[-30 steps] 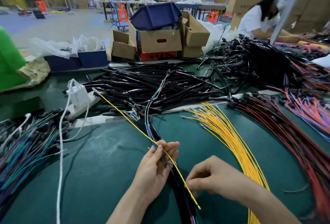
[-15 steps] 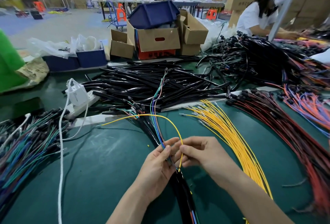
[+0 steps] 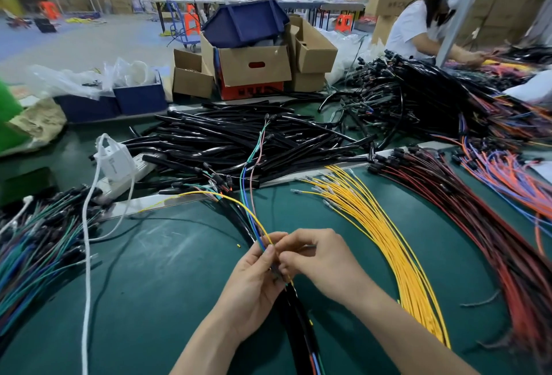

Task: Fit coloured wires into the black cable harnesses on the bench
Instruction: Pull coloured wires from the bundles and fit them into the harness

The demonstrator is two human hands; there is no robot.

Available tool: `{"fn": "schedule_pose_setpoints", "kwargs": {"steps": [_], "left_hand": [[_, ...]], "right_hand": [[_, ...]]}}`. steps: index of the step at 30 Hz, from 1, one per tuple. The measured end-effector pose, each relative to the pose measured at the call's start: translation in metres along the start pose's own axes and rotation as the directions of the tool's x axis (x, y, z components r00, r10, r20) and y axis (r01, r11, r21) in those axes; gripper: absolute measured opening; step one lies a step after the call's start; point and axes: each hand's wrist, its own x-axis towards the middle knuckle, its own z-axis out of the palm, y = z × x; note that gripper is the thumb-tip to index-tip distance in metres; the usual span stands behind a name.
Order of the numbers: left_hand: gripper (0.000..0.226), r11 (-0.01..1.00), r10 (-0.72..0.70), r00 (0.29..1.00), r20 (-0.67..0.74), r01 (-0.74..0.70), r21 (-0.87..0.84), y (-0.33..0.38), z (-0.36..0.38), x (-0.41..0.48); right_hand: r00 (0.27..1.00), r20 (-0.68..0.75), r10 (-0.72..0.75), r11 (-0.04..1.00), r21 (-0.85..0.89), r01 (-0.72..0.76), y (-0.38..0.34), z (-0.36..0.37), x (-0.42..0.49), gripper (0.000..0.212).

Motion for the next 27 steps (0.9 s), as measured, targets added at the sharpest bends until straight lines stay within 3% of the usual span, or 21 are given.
{"fn": "schedule_pose_setpoints", "kwargs": {"steps": [2,3,5,7,8,11,15,17,22,27], "left_hand": [[0.015,1.0,-0.006,1.0,-0.018,0.005,-0.016,-0.001,-0.002,0.0],[0.012,0.999,-0.015,1.0,-0.027,0.014,-0.038,0.0,-0.003,0.001],[0.014,0.998,-0.038,0.998,-0.056,0.035,-0.046,0.001,-0.004,0.002],[0.02,0.999,-0.049,0.995,-0.091,0.047,-0.025,0.001,-0.005,0.002],[0.02,0.999,-0.049,0.993,-0.108,0.048,-0.017,0.001,-0.004,0.001],[0.013,0.999,-0.043,0.993,-0.109,0.043,-0.004,0.001,-0.003,0.002],[0.01,0.999,-0.037,0.997,-0.071,0.035,-0.025,0.002,-0.002,0.001],[0.011,0.999,-0.037,0.997,-0.067,0.036,-0.023,0.002,-0.001,0.001],[0.012,0.999,-0.036,0.997,-0.071,0.035,-0.012,0.003,-0.001,0.001],[0.009,0.999,-0.043,0.996,-0.073,0.041,-0.021,0.001,-0.002,0.002]], "right_hand": [[0.997,0.082,0.003,0.999,0.041,-0.006,0.001,-0.016,0.006,0.011],[0.999,0.044,-0.016,1.0,0.006,0.016,0.003,-0.03,0.014,0.011],[0.969,-0.219,-0.114,0.961,-0.273,0.051,0.01,-0.072,0.039,0.013],[0.877,-0.415,-0.243,0.785,-0.616,-0.074,0.02,-0.122,0.064,0.012],[0.847,-0.464,-0.259,0.704,-0.691,-0.164,0.027,-0.146,0.076,0.016],[0.828,-0.528,-0.187,0.592,-0.733,-0.334,0.048,-0.191,0.104,0.023],[0.828,-0.54,-0.151,0.496,-0.766,-0.409,0.057,-0.203,0.126,0.025],[0.807,-0.565,-0.173,0.485,-0.762,-0.429,0.058,-0.202,0.133,0.018],[0.817,-0.541,-0.2,0.327,-0.823,-0.465,0.061,-0.199,0.138,0.006],[0.827,-0.541,-0.152,0.3,-0.823,-0.483,0.062,-0.206,0.14,0.01]]}}
